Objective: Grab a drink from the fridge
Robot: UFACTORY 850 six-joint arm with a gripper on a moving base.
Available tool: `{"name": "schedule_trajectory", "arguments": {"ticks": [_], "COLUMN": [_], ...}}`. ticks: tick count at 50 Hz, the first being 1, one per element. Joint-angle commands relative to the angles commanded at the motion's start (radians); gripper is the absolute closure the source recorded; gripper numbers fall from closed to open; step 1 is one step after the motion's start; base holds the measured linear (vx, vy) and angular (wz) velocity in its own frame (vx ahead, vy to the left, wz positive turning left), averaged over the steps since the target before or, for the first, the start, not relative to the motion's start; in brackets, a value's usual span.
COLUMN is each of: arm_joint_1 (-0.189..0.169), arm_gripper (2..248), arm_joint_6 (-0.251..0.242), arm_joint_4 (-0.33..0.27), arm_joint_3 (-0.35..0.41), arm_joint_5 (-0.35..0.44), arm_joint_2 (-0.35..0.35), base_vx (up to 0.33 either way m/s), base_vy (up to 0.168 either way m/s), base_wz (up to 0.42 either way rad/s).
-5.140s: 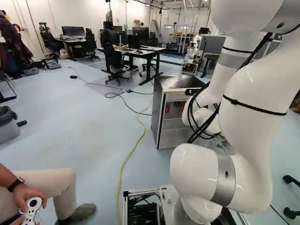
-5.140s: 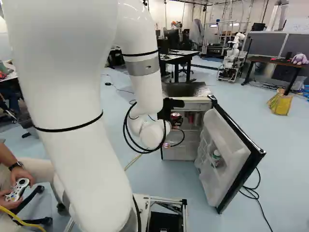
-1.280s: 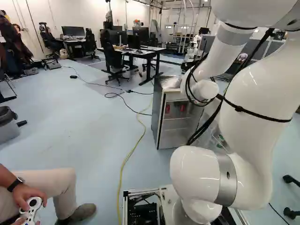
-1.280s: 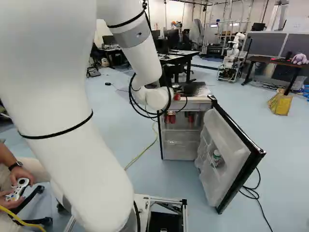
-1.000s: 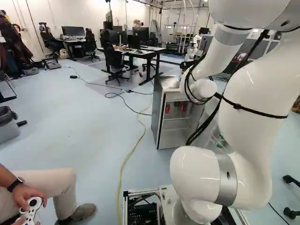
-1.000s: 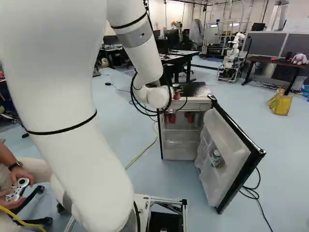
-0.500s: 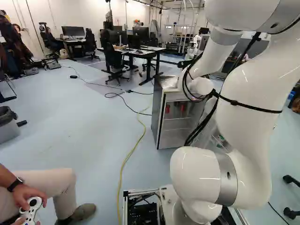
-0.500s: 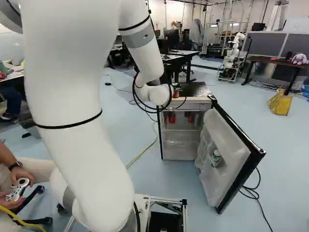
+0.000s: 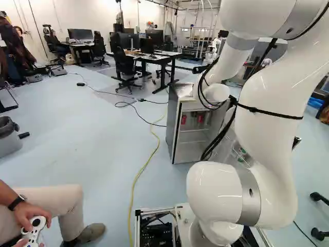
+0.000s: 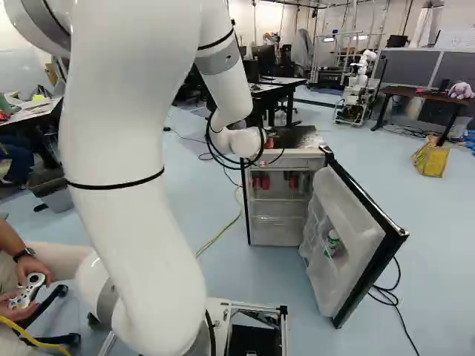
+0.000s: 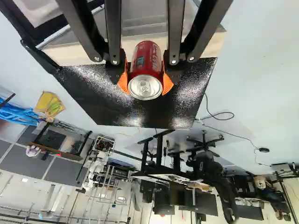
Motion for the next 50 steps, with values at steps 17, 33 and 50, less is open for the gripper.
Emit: {"name": "schedule_trajectory", "arguments": {"ticks": [17, 33, 50], "arm_joint_1": [0.015, 0.028, 0.038], "arm_gripper": [158, 158, 158], "arm_joint_6": [0.000, 0.000, 0.000], "arm_joint_4": [0.000, 0.006, 0.020], "arm_joint_3": [-0.047, -0.088, -0.119], "arm_joint_5": [-0.017, -0.041, -0.066], "arm_joint_2": [-0.039, -0.074, -0.099], "base_vx": [0.000, 0.000, 0.000], "base_vy": [0.000, 0.000, 0.000], "base_wz": [0.000, 0.000, 0.000]}}
